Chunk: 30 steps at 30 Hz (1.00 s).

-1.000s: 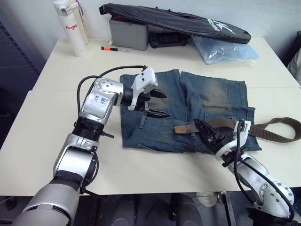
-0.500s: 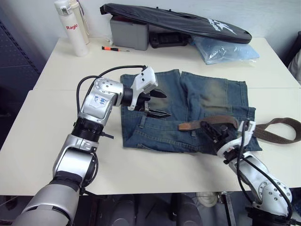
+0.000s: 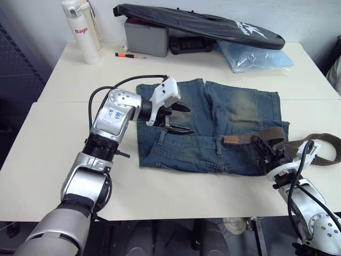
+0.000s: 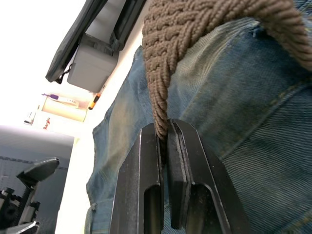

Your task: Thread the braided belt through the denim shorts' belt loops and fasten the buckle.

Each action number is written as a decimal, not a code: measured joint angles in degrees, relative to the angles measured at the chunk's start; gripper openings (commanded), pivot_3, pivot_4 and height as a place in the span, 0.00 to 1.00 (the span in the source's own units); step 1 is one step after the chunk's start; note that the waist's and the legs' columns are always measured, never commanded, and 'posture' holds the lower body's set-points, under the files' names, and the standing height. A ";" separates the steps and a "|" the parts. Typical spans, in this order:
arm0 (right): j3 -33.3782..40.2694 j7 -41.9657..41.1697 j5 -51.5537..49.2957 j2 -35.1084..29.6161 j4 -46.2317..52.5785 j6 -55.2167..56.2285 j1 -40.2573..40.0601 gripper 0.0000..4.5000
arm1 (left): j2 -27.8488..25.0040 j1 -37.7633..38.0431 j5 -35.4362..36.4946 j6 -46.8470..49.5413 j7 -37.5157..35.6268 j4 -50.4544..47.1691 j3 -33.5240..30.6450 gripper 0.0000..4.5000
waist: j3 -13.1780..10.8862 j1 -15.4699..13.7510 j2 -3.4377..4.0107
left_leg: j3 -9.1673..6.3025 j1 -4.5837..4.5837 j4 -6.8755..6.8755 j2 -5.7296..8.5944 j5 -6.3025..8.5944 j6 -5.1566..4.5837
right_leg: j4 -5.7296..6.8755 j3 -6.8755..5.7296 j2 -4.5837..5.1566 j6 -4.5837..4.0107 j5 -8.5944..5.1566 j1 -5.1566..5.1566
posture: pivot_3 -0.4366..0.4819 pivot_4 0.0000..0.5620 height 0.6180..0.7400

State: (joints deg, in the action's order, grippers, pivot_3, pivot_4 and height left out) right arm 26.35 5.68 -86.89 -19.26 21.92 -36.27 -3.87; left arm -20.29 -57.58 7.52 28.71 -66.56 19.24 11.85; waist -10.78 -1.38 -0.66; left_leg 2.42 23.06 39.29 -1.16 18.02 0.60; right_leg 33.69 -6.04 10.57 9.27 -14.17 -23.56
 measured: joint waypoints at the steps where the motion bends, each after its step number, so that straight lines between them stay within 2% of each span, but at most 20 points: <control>1: -0.23 -0.40 0.48 -0.25 0.00 -0.02 -0.14 0.02 | 0.00 0.00 0.00 0.00 -0.02 0.03 0.00 1.00 | 0.00 0.00 0.00 | 0.00 0.00 0.00 0.00 0.00 0.00 | 0.00 0.00 0.00 0.00 0.00 0.00 | 0.48 0.27 1.00; 6: -1.47 -2.86 3.67 -0.76 0.01 -0.02 -0.84 0.02 | -0.03 0.00 0.00 0.00 -0.25 0.13 0.01 1.00 | 0.00 -0.01 0.00 | 0.00 0.00 0.00 0.00 0.00 0.00 | 0.00 0.00 0.00 0.00 0.00 0.00 | 0.48 0.27 1.00; 14: -6.04 -11.77 16.63 -1.23 0.03 3.05 -0.15 0.02 | -1.14 0.00 0.00 0.09 -1.69 0.15 0.01 1.00 | 0.00 0.04 0.00 | 0.00 0.00 0.00 0.00 0.00 0.00 | 0.00 0.00 -0.01 0.00 0.00 0.00 | 0.48 0.27 1.00; 20: -7.50 -15.21 27.31 -1.07 -2.32 7.78 0.19 0.02 | -1.33 0.00 0.00 0.41 -1.82 0.11 0.01 1.00 | 0.00 0.04 0.00 | 0.01 0.00 0.00 0.00 0.00 0.00 | 0.00 0.00 0.00 0.00 0.00 0.00 | 0.48 0.27 1.00; 30: -7.32 -18.40 32.51 1.19 -3.98 11.58 -0.10 0.02 | -1.68 0.00 0.00 0.72 -1.84 -0.02 0.01 1.00 | 0.00 0.02 0.00 | 0.01 0.00 0.00 0.01 0.00 0.01 | 0.00 0.00 0.00 0.00 0.00 0.00 | 0.48 0.27 1.00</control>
State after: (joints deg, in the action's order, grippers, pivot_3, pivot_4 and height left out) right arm 19.03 -12.73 -54.37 -18.08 17.94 -24.69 -3.97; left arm -21.97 -57.58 7.53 29.42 -68.40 19.22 11.86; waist -10.78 -1.36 -0.66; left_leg 2.42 23.05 39.29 -1.16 18.02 0.60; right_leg 33.69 -6.04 10.57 9.27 -14.17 -23.56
